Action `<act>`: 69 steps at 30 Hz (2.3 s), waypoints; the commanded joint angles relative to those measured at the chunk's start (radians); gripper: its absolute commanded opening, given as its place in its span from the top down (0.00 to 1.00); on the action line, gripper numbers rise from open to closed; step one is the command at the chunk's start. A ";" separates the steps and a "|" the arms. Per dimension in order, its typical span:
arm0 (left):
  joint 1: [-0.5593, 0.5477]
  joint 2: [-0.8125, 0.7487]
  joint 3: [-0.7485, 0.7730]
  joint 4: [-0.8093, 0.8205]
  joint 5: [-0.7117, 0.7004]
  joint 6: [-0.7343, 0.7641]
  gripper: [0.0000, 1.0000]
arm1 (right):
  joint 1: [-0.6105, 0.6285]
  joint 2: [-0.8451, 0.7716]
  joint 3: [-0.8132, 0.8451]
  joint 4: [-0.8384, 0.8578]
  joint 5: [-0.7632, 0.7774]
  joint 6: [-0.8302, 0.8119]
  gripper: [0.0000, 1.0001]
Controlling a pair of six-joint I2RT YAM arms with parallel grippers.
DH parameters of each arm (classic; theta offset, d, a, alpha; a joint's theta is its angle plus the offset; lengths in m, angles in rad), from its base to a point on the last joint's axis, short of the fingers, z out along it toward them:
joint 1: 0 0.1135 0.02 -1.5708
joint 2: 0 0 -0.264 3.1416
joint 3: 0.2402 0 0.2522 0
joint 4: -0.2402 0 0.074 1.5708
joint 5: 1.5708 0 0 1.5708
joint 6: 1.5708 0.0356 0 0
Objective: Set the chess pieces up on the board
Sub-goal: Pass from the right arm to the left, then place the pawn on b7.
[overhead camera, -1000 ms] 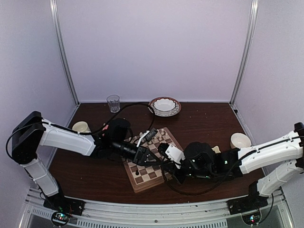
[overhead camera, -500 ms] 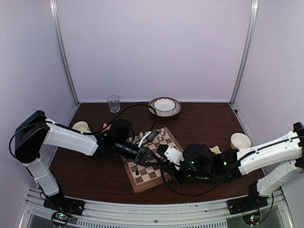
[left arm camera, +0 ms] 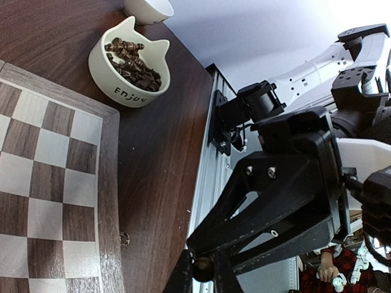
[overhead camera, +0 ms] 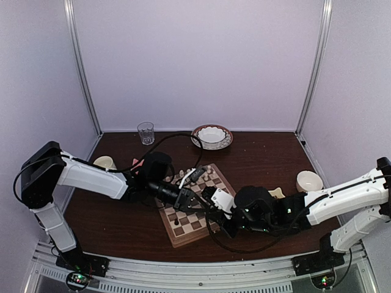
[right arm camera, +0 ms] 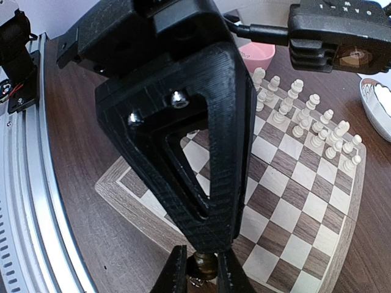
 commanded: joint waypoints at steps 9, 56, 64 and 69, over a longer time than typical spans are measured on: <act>-0.006 -0.011 0.028 -0.034 0.003 0.057 1.00 | 0.007 -0.005 0.018 0.006 0.081 0.000 0.61; -0.122 -0.102 0.084 -0.656 -0.757 0.519 1.00 | -0.095 -0.269 -0.129 -0.018 0.463 0.184 0.01; -0.125 -0.086 0.096 -0.668 -0.759 0.518 0.99 | -0.098 -0.266 -0.126 -0.020 0.459 0.184 0.00; -0.132 -0.068 0.110 -0.683 -0.766 0.521 0.96 | -0.100 -0.265 -0.127 -0.021 0.454 0.186 0.00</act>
